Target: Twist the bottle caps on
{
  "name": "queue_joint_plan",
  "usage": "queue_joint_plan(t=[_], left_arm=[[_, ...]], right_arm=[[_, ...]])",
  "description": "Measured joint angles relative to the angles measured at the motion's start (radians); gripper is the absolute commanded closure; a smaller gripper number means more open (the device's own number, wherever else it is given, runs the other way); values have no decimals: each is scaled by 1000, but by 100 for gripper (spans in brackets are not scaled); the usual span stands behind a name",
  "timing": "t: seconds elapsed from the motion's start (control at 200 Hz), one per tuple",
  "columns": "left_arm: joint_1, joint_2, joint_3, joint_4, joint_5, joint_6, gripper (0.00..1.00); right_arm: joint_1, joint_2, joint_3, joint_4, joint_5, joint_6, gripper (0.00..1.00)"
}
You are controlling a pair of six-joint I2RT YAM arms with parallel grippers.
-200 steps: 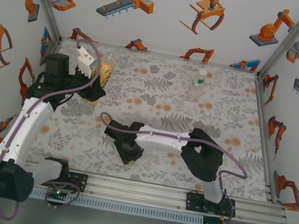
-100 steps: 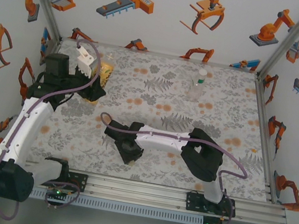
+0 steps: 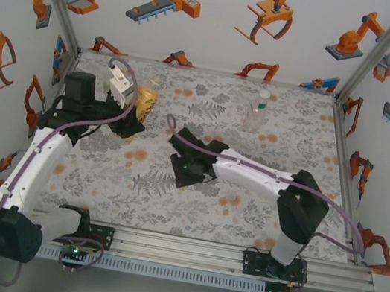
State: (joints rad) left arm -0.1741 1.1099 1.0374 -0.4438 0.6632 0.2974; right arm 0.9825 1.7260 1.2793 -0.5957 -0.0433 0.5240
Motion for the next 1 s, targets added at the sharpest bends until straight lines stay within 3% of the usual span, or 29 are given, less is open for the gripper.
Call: queue_joint_plan(t=[0.3,0.546,0.751,1.001], left_arm=[[-133,1,-2,-75,79,154,94],[-224,18,-8,-126,107,255,95],[-333,40,-20,-177,115,354,95],[-433,40,-45,-208,116,438,95]], right_arm=[[-293,-259,-216,181,-188,-98,73],[-480,-511,-324,341,-389,-314,76],[-516,-623,-313,372,-650,-573,84],[-515,-686,-267,311,-887,-899,84]])
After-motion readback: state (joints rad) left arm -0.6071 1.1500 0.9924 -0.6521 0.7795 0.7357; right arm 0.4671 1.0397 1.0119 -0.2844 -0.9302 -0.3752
